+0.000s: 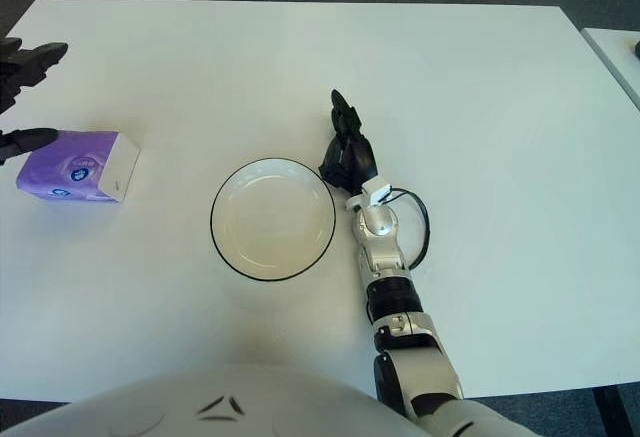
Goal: Put the tissue paper into the plate.
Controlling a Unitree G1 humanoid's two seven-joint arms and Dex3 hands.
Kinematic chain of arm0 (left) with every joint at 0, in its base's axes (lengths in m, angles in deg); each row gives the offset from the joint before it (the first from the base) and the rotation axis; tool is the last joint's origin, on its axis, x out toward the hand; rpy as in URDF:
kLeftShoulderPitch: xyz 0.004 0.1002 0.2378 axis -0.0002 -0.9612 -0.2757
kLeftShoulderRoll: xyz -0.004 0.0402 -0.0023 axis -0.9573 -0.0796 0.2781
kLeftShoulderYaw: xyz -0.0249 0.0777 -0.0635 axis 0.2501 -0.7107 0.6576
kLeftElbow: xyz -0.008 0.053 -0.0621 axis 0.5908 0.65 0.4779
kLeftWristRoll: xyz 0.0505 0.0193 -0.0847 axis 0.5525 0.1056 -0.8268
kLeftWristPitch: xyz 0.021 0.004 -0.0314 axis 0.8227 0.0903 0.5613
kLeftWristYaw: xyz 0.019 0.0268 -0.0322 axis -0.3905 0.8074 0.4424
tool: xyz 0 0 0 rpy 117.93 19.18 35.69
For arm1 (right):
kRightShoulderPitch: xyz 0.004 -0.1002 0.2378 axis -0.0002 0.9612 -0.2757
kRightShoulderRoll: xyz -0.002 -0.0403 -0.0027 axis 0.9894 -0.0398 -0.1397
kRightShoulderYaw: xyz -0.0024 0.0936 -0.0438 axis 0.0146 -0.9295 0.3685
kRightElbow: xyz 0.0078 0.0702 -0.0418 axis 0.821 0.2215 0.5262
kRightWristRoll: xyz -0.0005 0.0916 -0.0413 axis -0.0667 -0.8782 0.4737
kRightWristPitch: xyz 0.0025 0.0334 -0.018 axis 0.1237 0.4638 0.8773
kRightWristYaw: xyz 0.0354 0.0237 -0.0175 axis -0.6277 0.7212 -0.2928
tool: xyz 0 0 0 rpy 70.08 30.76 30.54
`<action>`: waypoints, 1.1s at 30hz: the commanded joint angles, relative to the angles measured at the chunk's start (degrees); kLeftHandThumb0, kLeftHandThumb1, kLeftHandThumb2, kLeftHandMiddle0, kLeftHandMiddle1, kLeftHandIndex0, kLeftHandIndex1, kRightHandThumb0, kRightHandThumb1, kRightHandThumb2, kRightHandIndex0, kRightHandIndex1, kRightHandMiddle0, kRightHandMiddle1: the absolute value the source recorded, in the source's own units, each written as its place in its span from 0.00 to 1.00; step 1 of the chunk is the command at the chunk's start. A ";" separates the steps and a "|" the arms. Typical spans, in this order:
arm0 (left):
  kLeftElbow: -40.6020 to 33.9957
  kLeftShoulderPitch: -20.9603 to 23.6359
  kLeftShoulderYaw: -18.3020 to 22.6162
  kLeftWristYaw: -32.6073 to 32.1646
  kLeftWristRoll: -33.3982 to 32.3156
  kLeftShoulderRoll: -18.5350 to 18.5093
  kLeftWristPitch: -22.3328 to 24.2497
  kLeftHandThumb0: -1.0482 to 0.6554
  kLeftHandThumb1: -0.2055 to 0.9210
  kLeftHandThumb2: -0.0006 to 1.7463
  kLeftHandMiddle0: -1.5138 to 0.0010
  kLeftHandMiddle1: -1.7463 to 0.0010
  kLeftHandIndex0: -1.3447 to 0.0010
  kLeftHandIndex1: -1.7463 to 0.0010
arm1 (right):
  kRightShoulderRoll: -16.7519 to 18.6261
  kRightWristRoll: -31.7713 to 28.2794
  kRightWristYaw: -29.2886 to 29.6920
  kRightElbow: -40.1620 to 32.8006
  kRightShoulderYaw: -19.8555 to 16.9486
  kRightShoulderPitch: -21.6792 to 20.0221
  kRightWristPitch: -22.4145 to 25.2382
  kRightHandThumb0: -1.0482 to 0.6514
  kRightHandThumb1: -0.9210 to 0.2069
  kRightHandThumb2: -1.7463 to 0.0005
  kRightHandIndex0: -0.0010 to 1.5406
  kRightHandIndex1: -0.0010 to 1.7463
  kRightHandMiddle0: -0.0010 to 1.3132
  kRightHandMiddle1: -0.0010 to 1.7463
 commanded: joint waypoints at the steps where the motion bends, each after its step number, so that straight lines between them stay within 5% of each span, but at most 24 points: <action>1: 2.31 -0.62 -0.59 3.28 0.06 -4.30 -4.59 0.00 1.00 0.50 1.00 1.00 0.97 0.98 | 0.56 0.61 -0.27 11.23 0.30 8.24 2.94 0.13 0.00 0.38 0.05 0.00 0.00 0.08; 16: 10.29 5.98 -12.77 6.07 1.55 -6.37 -10.20 0.00 1.00 0.41 1.00 1.00 1.00 0.98 | 0.65 0.67 0.00 11.99 0.22 7.65 2.76 0.14 0.00 0.37 0.06 0.00 0.00 0.11; 33: 17.23 11.06 -19.93 5.10 5.43 -5.69 -16.40 0.00 1.00 0.20 1.00 1.00 1.00 1.00 | 0.72 0.78 0.29 11.64 0.25 8.02 2.07 0.16 0.00 0.37 0.07 0.01 0.00 0.15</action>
